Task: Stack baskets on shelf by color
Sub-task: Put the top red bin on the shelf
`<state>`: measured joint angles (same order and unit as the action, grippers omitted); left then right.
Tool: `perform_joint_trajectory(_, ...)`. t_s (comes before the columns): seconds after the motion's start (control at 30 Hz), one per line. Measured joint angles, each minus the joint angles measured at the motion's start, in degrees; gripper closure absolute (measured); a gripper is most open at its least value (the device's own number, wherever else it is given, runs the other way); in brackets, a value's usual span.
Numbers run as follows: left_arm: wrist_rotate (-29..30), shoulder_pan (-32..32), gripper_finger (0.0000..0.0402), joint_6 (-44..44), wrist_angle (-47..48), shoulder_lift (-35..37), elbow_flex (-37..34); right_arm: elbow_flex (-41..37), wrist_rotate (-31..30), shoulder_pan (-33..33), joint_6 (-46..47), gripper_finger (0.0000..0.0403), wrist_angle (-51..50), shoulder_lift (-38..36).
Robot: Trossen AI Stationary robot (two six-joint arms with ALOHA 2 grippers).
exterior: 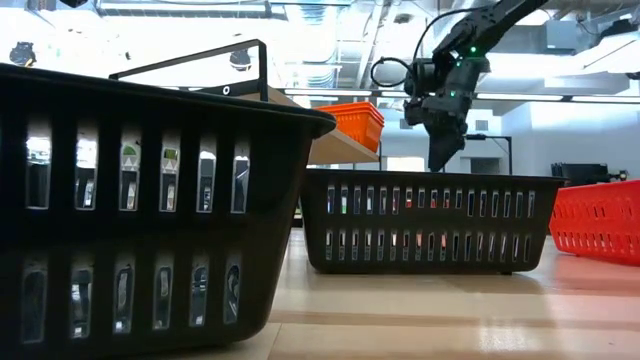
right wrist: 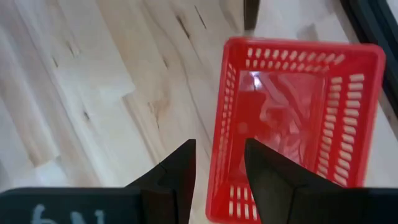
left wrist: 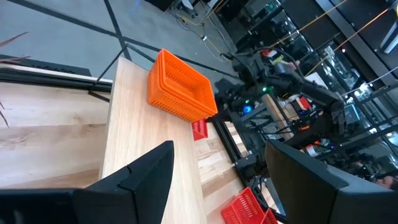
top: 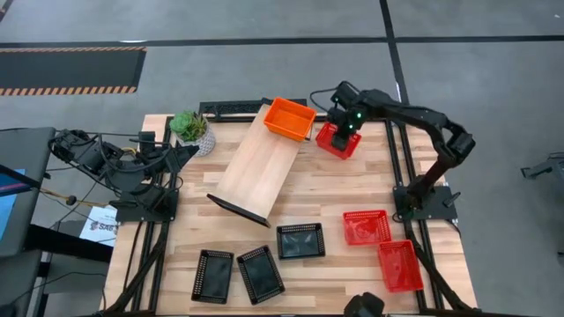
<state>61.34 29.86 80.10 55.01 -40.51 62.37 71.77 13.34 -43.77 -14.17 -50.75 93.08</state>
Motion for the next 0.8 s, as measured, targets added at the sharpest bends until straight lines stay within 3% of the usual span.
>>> perform_joint_trajectory(0.8,2.0,0.0,0.016,0.5,0.0,0.0,0.0,-11.2,-3.6,2.0,0.6,0.0254,11.3,0.0)
